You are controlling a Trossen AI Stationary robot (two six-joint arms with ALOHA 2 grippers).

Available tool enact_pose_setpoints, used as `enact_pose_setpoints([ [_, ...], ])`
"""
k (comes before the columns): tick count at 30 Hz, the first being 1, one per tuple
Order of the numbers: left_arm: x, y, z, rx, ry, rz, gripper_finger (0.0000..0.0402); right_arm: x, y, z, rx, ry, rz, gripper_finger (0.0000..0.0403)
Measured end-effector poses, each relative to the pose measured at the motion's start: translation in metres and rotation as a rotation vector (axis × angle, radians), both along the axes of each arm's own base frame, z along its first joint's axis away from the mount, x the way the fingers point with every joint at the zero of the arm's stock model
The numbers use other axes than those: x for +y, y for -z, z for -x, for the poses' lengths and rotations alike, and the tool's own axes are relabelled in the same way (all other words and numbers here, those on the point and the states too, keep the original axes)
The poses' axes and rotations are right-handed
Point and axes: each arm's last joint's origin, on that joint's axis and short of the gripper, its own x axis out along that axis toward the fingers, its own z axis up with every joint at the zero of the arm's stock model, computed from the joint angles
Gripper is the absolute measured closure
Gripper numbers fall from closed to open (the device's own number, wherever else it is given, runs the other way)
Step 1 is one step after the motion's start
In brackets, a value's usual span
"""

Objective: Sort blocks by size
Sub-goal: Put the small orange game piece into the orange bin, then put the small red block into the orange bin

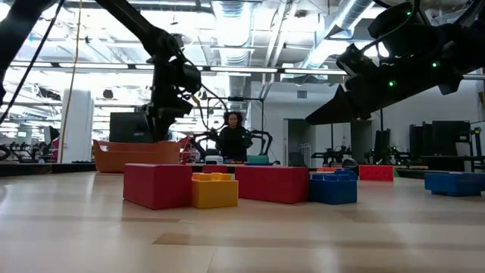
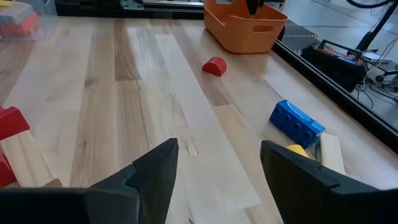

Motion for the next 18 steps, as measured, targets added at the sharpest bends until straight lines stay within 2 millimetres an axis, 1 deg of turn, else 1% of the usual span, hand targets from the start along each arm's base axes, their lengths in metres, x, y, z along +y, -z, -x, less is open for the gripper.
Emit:
enact_pose_setpoints([
  [4,-0.011,-0.016,-0.003,-0.028,0.036,-0.034,0.0209,0.0,0.0,0.0,0.0,0.0,0.0,0.0143],
  [7,-0.028,-0.03,-0.013,-0.068,0.09,-0.077,0.0208,-0.001,0.0,0.0,0.0,0.003,-0.001,0.0143],
  [10,-0.053,-0.043,-0.035,-0.133,0.184,-0.131,0.0208,-0.004,0.0,0.0,-0.001,0.016,-0.001,0.0143],
  [13,-0.084,-0.047,-0.064,-0.199,0.29,-0.171,0.0207,-0.007,0.0,0.0,-0.001,0.031,-0.001,0.0143],
  [16,-0.113,-0.042,-0.091,-0.235,0.362,-0.195,0.0207,-0.008,0.0,0.0,-0.001,0.035,-0.002,0.0143],
  [18,-0.125,-0.032,-0.102,-0.215,0.399,-0.181,0.0207,-0.006,0.0,0.0,-0.001,0.027,-0.003,0.0143],
])
